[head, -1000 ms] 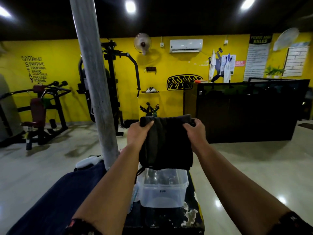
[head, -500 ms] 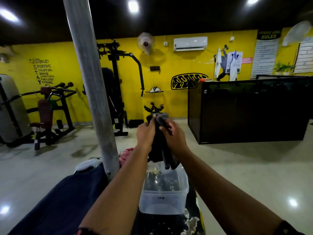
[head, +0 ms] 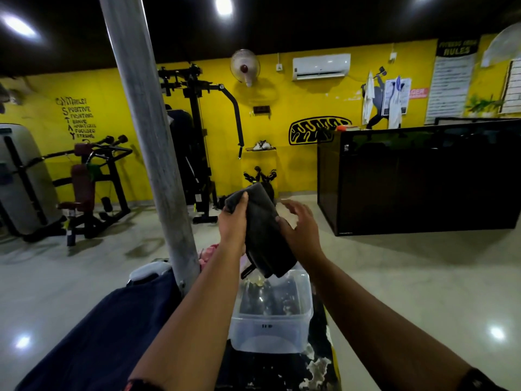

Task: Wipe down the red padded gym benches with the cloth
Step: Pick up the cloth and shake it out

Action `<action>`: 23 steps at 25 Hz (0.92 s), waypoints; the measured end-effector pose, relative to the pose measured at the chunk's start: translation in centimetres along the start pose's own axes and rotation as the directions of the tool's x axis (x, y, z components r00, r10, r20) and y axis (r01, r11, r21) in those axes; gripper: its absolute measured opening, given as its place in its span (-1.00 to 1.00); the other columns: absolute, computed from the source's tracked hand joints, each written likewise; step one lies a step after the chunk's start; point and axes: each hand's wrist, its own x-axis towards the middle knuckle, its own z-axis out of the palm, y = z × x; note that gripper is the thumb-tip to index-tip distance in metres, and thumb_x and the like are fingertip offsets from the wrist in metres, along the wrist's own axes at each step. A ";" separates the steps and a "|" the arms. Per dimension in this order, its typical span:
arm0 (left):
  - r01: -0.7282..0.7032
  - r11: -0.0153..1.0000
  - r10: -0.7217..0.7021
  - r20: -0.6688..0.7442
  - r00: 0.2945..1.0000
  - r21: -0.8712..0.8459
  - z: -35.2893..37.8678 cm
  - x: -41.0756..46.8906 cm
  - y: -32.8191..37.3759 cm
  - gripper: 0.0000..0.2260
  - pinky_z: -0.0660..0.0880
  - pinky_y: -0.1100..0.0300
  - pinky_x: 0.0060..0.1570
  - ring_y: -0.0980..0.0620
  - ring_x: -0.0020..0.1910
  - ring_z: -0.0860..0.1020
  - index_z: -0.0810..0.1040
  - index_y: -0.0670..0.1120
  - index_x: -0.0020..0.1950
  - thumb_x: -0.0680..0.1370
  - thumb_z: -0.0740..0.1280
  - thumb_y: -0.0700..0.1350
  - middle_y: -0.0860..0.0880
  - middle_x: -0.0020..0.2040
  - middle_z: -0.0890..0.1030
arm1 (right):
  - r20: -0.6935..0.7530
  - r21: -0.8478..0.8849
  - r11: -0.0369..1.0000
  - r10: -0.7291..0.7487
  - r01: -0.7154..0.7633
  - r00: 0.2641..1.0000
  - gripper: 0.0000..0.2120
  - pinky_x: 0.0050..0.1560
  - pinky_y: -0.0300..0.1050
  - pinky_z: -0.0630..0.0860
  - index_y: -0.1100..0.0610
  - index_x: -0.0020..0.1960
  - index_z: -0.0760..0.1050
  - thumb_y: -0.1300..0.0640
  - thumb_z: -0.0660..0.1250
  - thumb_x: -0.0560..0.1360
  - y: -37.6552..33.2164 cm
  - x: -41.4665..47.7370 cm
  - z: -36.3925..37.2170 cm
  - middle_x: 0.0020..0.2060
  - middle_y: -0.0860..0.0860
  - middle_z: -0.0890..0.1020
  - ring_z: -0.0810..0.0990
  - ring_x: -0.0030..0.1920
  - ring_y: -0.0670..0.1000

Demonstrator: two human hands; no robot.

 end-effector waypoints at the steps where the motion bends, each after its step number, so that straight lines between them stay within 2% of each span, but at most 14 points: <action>1: 0.033 0.998 -0.035 -0.028 0.999 -0.057 -0.2 0.2 -0.3 -0.77 0.58 0.12 -0.05 -0.03 -0.02 0.60 0.52 -0.07 0.05 0.55 0.40 0.06 -0.08 0.05 0.63 | -0.001 0.005 0.995 0.102 -0.102 0.995 -0.53 0.26 -0.03 0.45 0.08 0.35 0.42 0.07 0.44 0.49 0.7 -0.2 -0.1 0.20 -0.06 0.46 0.44 0.21 -0.06; 2: 0.070 0.990 -0.076 -0.042 0.996 -0.126 -0.5 0.4 -0.6 -0.74 0.58 0.06 0.04 -0.07 0.03 0.60 0.50 -0.06 0.07 0.55 0.39 0.09 -0.09 0.08 0.61 | 0.017 0.070 0.962 0.265 -0.266 0.964 -0.39 0.27 0.04 0.45 0.05 0.41 0.34 -0.05 0.48 0.44 1.5 -0.5 0.1 0.27 -0.01 0.44 0.44 0.26 0.00; 3: 0.104 0.975 -0.117 -0.052 0.992 -0.197 -0.6 0.6 -1.0 -0.71 0.56 -0.03 0.14 -0.11 0.09 0.59 0.49 -0.05 0.09 0.54 0.39 0.12 -0.10 0.13 0.60 | 0.080 0.212 0.867 0.444 -0.451 0.892 -0.26 0.27 0.12 0.46 0.04 0.45 0.28 -0.14 0.50 0.39 2.1 -0.6 0.3 0.33 0.05 0.42 0.43 0.30 0.08; 4: 0.133 0.961 -0.151 -0.059 0.987 -0.243 -0.7 0.4 -1.2 -0.68 0.53 -0.10 0.20 -0.14 0.13 0.58 0.46 -0.04 0.11 0.54 0.39 0.15 -0.10 0.16 0.59 | 0.201 0.366 0.702 0.581 -0.610 0.789 -0.17 0.25 0.19 0.48 0.03 0.46 0.25 -0.22 0.52 0.34 2.4 -0.9 0.6 0.36 0.09 0.41 0.44 0.32 0.16; 5: 0.151 0.954 -0.176 -0.076 0.982 -0.260 -0.6 0.4 -1.5 -0.66 0.52 -0.13 0.23 -0.16 0.16 0.57 0.44 -0.04 0.13 0.54 0.38 0.17 -0.10 0.18 0.58 | 0.339 0.471 0.533 0.627 -0.703 0.701 -0.11 0.21 0.25 0.50 0.03 0.44 0.28 -0.28 0.54 0.27 2.7 -1.1 0.9 0.35 0.10 0.43 0.46 0.31 0.21; 6: 0.159 0.949 -0.191 -0.094 0.977 -0.270 -0.7 0.4 -1.8 -0.64 0.51 -0.15 0.24 -0.16 0.17 0.56 0.42 -0.04 0.14 0.54 0.37 0.18 -0.11 0.20 0.57 | 0.448 0.510 0.424 0.612 -0.748 0.652 -0.08 0.14 0.30 0.52 0.02 0.41 0.32 -0.33 0.56 0.19 2.9 -1.3 1.0 0.34 0.10 0.47 0.50 0.27 0.23; 7: 0.164 0.942 -0.201 -0.100 0.975 -0.292 -0.7 0.3 -2.0 -0.64 0.50 -0.15 0.24 -0.17 0.18 0.56 0.41 -0.04 0.15 0.54 0.36 0.17 -0.11 0.20 0.57 | 0.513 0.527 0.374 0.576 -0.763 0.636 -0.08 0.07 0.33 0.54 -0.01 0.38 0.35 -0.32 0.58 0.15 3.1 -1.5 1.1 0.30 0.11 0.51 0.52 0.24 0.25; 10: 0.193 0.931 -0.228 -0.083 0.970 -0.309 -1.5 0.5 -2.0 -0.50 0.54 -0.14 0.19 -0.16 0.15 0.60 0.45 -0.12 0.21 0.47 0.45 0.19 -0.12 0.19 0.60 | 0.495 0.563 0.393 0.544 -0.727 0.677 -0.22 -0.04 0.28 0.59 0.00 0.41 0.26 0.00 0.57 0.30 3.0 -1.5 0.0 0.28 0.12 0.47 0.52 0.20 0.22; 12: 0.242 0.936 -0.257 -0.026 0.966 -0.256 -2.9 1.4 -2.5 -0.33 0.61 -0.13 0.06 -0.17 0.09 0.63 0.50 -0.13 0.26 0.29 0.56 0.19 -0.16 0.17 0.63 | 0.415 0.526 0.465 0.591 -0.712 0.692 -0.35 -0.25 0.07 0.63 0.10 0.39 0.26 0.20 0.49 0.41 3.5 -0.5 -0.5 0.23 0.17 0.50 0.56 0.09 0.18; 14: 0.243 0.965 -0.245 -0.005 0.970 -0.099 -4.4 1.9 -3.0 -0.46 0.65 -0.02 -0.17 -0.16 0.01 0.62 0.50 -0.14 0.27 0.39 0.55 0.04 -0.19 0.13 0.61 | 0.334 0.419 0.517 0.677 -0.746 0.656 -0.43 -0.41 -0.07 0.57 0.18 0.34 0.35 0.22 0.49 0.40 3.5 0.5 -0.8 0.16 0.22 0.56 0.60 -0.04 0.16; 16: 0.236 0.953 -0.242 0.007 0.970 0.192 -6.0 2.3 -4.0 -0.58 0.61 0.10 -0.30 -0.13 -0.03 0.59 0.49 -0.15 0.29 0.48 0.49 -0.08 -0.21 0.16 0.59 | 0.306 0.236 0.557 0.735 -0.796 0.605 -0.53 -0.34 -0.02 0.59 0.23 0.25 0.46 0.22 0.51 0.39 4.1 0.9 -0.8 0.09 0.23 0.60 0.62 -0.06 0.19; 18: 0.213 0.811 -0.278 0.038 0.960 0.546 -7.1 2.4 -4.8 -0.67 0.59 0.11 -0.17 -0.13 0.01 0.57 0.51 -0.12 0.22 0.51 0.46 -0.06 -0.22 0.19 0.56 | 0.312 0.079 0.591 0.750 -0.803 0.583 -0.69 -0.13 0.12 0.63 0.32 0.12 0.53 0.28 0.46 0.41 4.8 0.9 -0.7 0.01 0.27 0.63 0.64 -0.04 0.24; 20: 0.124 0.572 -0.315 0.078 0.946 0.811 -7.4 2.2 -5.8 -0.67 0.56 0.14 -0.14 -0.12 0.04 0.55 0.49 -0.14 0.21 0.53 0.43 -0.03 -0.21 0.14 0.55 | 0.296 -0.065 0.630 0.753 -0.774 0.588 -0.87 -0.04 0.12 0.61 0.32 -0.05 0.55 0.28 0.41 0.45 5.0 0.6 -0.2 -0.07 0.26 0.63 0.63 -0.08 0.22; 23: -0.025 0.281 -0.298 0.112 0.948 0.959 -6.6 1.9 -7.2 -0.52 0.53 0.18 -0.18 -0.07 -0.03 0.55 0.45 -0.19 0.30 0.50 0.47 0.02 -0.16 0.09 0.55 | 0.250 -0.415 0.709 0.692 -0.570 0.677 -0.72 -0.01 0.00 0.57 0.33 0.07 0.54 0.16 0.42 0.45 5.7 0.6 0.7 0.02 0.26 0.63 0.63 0.03 0.23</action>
